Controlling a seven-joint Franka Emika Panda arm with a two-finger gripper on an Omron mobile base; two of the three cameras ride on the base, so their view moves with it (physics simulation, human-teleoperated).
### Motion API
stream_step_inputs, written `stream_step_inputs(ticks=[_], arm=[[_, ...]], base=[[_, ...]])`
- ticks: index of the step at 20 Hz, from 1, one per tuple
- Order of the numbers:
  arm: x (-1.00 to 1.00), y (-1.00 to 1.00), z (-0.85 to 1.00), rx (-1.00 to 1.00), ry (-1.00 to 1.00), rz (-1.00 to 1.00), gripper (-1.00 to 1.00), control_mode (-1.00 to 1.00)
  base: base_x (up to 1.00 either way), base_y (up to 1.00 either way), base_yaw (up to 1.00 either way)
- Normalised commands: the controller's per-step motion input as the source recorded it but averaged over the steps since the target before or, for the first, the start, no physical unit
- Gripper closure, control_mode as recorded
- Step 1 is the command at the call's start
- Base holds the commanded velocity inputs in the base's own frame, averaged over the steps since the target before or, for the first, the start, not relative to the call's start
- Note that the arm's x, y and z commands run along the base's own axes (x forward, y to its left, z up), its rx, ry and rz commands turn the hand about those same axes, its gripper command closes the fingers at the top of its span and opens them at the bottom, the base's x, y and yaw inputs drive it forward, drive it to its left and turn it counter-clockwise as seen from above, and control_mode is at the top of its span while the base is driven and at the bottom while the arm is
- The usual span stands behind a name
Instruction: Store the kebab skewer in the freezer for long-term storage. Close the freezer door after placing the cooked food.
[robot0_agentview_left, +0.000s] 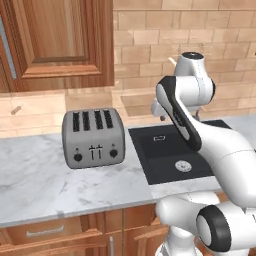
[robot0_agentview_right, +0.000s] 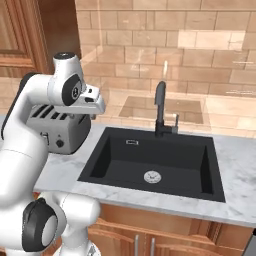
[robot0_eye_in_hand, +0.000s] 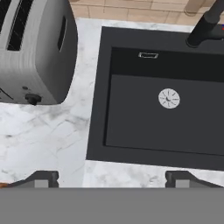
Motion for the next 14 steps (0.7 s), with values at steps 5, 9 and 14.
stream_step_inputs(ticks=[5,9,14], arm=[[0.0,0.0,0.0,0.0,0.0,0.0,-1.0,1.0],[0.0,0.0,0.0,0.0,0.0,0.0,-1.0,1.0],[0.0,0.0,0.0,0.0,0.0,0.0,-1.0,1.0]], base=[[-0.25,0.42,0.0],[-0.12,0.68,-0.02],[-0.04,0.71,-0.02]])
